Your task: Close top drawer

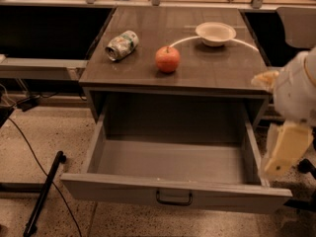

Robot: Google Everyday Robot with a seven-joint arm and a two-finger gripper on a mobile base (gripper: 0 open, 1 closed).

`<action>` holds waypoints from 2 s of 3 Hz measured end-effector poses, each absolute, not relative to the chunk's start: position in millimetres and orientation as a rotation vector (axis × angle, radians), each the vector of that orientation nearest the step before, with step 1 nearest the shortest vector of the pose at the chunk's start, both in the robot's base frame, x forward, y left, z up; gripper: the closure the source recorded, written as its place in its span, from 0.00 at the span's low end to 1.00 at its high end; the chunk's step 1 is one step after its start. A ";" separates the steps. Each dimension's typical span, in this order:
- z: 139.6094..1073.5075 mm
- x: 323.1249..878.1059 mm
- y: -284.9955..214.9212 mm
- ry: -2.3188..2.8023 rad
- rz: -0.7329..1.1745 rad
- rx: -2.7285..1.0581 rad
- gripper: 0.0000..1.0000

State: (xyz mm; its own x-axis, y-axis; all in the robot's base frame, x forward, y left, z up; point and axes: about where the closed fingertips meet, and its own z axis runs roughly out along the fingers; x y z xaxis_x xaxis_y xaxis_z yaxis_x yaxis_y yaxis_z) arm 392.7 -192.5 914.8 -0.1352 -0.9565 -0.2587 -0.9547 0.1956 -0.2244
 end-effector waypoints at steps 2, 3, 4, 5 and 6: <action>785.2 326.4 -145.1 2.098 0.142 -1.859 0.50; 769.7 314.5 -147.7 2.125 0.165 -1.874 0.73; 748.6 313.9 -149.5 2.149 0.192 -1.850 0.96; 704.2 309.0 -144.2 2.157 0.245 -1.821 1.00; 663.2 311.3 -145.2 2.147 0.303 -1.749 1.00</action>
Offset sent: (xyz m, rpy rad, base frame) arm -0.1095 0.0672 -0.2167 0.0518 0.1827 0.1049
